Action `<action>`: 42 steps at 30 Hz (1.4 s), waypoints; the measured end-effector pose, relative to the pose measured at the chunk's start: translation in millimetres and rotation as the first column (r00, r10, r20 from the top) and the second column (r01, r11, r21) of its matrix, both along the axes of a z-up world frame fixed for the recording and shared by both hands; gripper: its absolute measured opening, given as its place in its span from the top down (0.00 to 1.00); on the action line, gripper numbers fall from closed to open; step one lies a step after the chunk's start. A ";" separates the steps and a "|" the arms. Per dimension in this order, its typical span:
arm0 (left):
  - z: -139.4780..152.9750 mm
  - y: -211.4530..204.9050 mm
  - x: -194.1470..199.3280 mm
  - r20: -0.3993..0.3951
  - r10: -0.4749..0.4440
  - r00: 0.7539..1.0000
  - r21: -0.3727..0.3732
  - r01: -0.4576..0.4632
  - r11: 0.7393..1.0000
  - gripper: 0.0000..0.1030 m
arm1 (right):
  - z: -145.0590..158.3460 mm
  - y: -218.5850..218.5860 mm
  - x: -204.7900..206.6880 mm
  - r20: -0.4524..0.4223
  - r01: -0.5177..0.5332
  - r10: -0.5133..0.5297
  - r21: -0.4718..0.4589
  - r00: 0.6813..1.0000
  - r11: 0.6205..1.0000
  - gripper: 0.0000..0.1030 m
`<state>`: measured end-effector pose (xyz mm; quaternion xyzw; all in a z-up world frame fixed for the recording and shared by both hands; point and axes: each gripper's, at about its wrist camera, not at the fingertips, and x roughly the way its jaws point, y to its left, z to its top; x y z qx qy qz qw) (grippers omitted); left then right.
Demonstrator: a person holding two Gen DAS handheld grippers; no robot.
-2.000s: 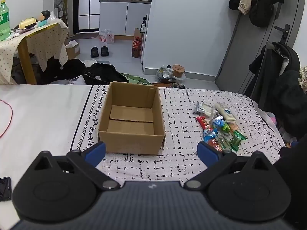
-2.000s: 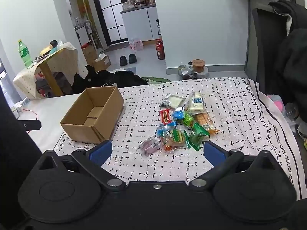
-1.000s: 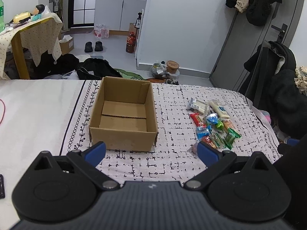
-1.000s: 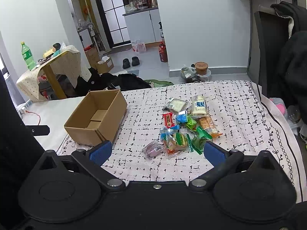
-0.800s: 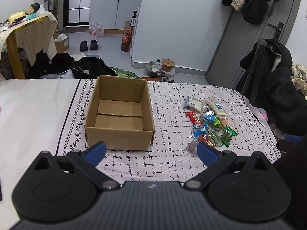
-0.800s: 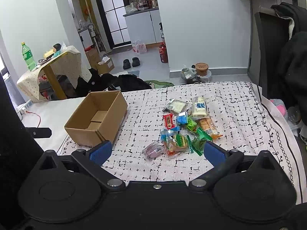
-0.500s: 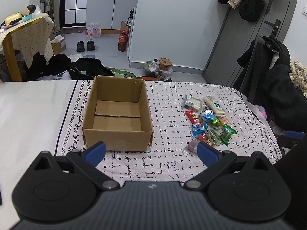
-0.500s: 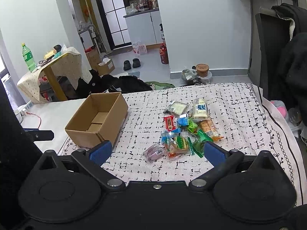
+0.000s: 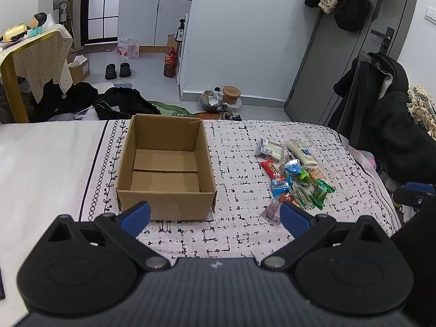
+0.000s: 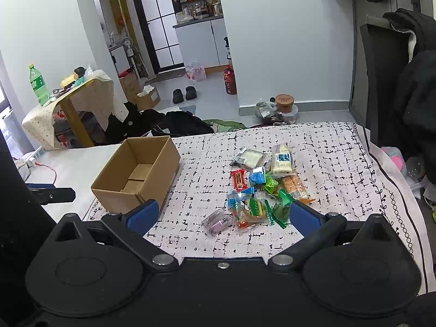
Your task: Organize snacks
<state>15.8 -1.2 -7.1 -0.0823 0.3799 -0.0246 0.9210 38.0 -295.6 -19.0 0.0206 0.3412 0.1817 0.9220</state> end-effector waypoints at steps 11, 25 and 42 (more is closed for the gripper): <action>2.5 -1.4 1.5 0.001 -0.004 1.000 0.003 0.004 1.000 0.02 | 0.8 -2.3 1.0 0.005 0.009 -0.009 -0.001 1.000 1.000 0.00; 2.0 -4.8 1.9 -0.005 -0.016 1.000 0.005 0.016 1.000 0.02 | 0.4 -5.4 2.0 0.009 0.022 -0.022 0.003 1.000 1.000 0.00; -13.6 2.1 27.9 -0.019 -0.039 0.999 0.007 0.039 0.999 0.02 | -12.7 -3.4 13.1 -0.004 0.044 -0.044 0.009 0.999 0.999 0.00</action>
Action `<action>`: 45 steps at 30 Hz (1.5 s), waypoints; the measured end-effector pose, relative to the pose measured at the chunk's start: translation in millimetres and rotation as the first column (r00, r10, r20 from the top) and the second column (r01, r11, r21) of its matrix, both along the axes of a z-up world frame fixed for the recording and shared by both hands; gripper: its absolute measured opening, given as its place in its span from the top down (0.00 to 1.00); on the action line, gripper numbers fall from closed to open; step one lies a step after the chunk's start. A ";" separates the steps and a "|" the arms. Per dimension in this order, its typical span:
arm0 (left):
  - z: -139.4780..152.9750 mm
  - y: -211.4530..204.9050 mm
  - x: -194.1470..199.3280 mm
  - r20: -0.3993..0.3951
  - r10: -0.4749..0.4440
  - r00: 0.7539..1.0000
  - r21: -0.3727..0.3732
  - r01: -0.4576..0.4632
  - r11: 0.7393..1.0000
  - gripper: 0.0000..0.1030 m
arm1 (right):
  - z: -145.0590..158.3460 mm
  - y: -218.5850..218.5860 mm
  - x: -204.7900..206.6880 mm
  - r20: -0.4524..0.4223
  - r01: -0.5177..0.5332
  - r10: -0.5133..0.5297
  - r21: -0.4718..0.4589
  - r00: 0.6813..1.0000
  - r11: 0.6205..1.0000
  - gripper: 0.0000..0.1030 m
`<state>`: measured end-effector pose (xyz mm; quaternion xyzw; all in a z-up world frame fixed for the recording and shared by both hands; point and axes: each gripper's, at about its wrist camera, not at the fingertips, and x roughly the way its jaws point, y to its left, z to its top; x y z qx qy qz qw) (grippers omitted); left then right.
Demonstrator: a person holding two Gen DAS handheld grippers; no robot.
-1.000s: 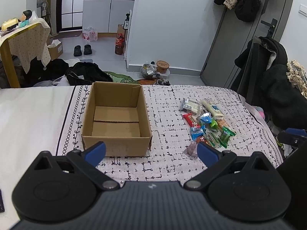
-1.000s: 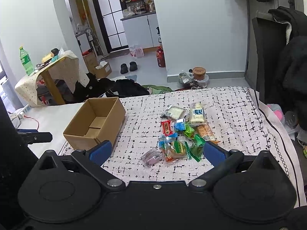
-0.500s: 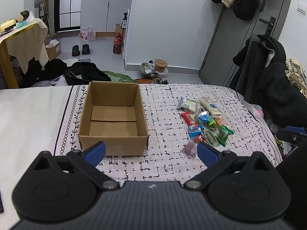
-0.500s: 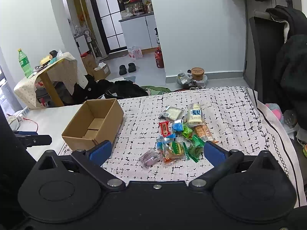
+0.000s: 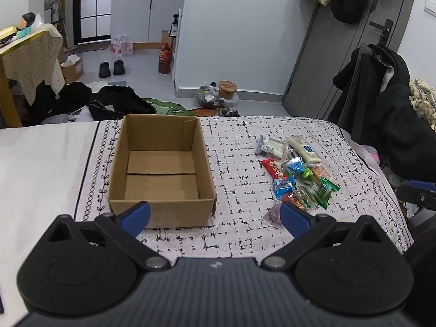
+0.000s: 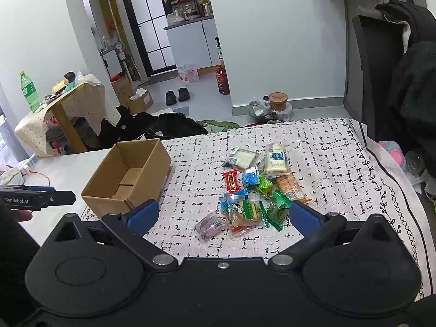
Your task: Organize snacks
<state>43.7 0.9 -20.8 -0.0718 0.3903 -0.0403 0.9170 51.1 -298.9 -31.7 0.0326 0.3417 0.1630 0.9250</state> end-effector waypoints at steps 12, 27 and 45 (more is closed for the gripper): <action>-25.1 -15.5 40.3 -0.009 -0.083 0.997 0.056 0.083 0.995 0.02 | -24.0 -3.7 14.9 -0.036 0.051 -0.052 -0.032 0.998 0.998 0.00; -49.8 -48.7 78.7 -0.029 -0.277 0.960 0.122 0.279 0.953 0.06 | -43.2 -4.5 39.6 -0.080 0.093 -0.096 -0.037 0.992 0.995 0.00; -83.5 -93.7 120.9 -0.127 -0.452 0.883 0.080 0.464 0.882 0.06 | -76.7 -13.8 68.1 -0.178 0.158 -0.159 -0.020 0.971 0.987 0.01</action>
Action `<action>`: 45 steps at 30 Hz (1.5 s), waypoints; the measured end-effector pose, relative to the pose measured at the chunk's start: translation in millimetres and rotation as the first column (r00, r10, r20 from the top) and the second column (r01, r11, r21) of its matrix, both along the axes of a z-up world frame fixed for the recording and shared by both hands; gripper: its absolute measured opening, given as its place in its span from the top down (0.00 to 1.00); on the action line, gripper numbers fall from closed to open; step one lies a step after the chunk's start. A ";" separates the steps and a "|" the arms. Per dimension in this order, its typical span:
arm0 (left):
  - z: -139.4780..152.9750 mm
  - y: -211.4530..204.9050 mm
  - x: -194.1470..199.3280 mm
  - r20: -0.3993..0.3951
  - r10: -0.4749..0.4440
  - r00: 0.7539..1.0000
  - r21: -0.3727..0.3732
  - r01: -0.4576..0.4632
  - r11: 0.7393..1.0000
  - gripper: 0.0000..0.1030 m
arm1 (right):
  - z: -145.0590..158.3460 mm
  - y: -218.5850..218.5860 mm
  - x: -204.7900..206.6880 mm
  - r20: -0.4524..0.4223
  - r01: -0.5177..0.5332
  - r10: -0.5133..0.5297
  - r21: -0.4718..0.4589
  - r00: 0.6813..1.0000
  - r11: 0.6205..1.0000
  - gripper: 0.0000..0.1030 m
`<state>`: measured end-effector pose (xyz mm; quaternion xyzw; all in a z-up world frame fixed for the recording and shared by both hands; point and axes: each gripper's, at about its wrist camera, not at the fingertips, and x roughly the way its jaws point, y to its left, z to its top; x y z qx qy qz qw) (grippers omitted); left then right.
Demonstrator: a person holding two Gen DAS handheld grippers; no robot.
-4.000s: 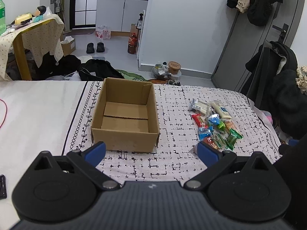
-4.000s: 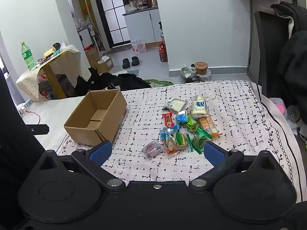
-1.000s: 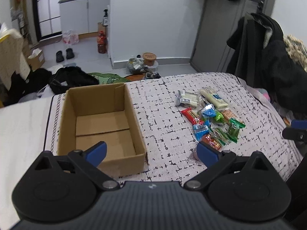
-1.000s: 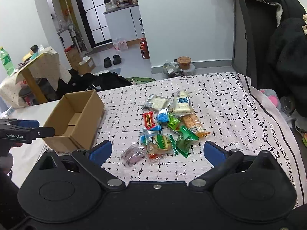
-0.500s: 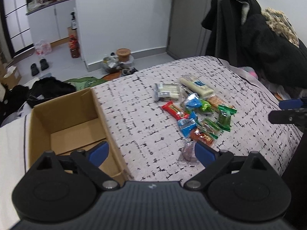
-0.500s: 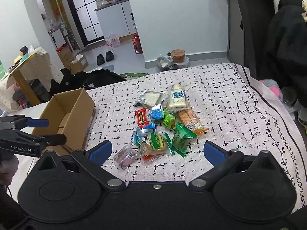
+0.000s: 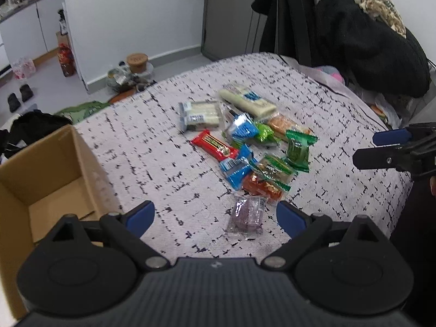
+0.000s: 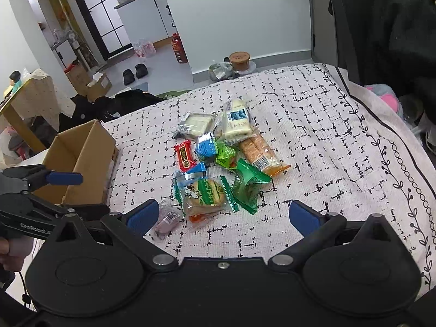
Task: Organize snacks
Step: 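Reach the left tool to the purple pastry while the right tool reaches the green packet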
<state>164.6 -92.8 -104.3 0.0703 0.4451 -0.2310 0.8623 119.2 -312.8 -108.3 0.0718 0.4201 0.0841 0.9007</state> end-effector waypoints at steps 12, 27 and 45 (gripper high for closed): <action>-50.5 -25.1 31.1 -0.141 -0.043 0.989 -0.029 0.039 0.999 0.32 | -24.0 2.9 18.5 -0.020 0.067 -0.067 -0.016 0.998 0.998 0.17; -81.8 -43.1 34.7 -0.176 -0.023 0.984 -0.010 0.021 1.000 0.67 | -47.8 -3.8 31.4 -0.015 0.147 -0.147 0.030 0.989 0.989 0.17; -51.8 -26.6 40.2 -0.052 0.125 0.991 -0.050 -0.128 0.991 0.70 | -78.4 0.6 52.6 -0.023 0.235 -0.234 0.067 0.972 0.970 0.35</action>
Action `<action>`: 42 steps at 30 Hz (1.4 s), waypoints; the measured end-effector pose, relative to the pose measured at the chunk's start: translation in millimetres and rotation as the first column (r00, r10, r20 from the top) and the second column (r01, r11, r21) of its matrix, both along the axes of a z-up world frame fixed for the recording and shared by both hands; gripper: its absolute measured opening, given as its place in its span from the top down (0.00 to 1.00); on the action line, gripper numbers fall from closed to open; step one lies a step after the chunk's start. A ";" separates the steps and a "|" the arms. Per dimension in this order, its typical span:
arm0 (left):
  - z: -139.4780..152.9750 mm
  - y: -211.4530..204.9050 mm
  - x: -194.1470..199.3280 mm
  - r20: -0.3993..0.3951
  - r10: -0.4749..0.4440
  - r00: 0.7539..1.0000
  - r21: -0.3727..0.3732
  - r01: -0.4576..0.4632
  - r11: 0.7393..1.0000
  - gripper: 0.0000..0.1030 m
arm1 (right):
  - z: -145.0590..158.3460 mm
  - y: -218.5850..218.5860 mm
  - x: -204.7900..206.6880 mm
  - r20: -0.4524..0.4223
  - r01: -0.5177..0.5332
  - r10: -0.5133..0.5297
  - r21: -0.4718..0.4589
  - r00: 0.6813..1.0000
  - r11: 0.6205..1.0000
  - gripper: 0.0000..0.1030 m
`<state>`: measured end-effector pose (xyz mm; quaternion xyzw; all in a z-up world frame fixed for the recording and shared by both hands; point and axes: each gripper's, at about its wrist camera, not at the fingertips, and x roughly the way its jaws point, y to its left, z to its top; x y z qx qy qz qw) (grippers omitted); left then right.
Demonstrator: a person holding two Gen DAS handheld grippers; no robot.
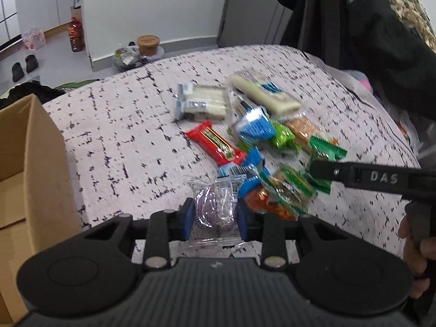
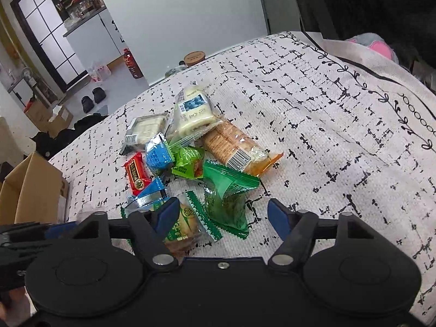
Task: Organize snacks
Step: 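Reach the left tool to the purple pastry while the right tool reaches the green packet, then close the left tool on the purple pastry while the right tool grasps the green packet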
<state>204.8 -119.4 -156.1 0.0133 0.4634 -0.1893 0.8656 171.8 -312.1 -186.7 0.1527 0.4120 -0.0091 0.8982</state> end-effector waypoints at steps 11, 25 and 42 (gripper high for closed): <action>16.5 21.6 -0.8 0.052 0.089 0.995 -0.031 -0.087 0.996 0.70 | -4.6 3.9 7.0 -0.005 -0.011 0.011 -0.018 1.000 1.000 0.74; 52.6 44.4 -4.2 0.138 0.157 0.978 -0.058 -0.150 0.987 0.70 | 45.4 26.9 4.7 0.090 -0.083 0.080 0.029 0.993 0.996 0.74; 85.7 83.5 -19.9 0.203 0.260 0.944 -0.093 -0.245 0.965 0.70 | 89.1 70.5 6.1 0.190 -0.185 0.168 0.073 0.967 0.980 0.74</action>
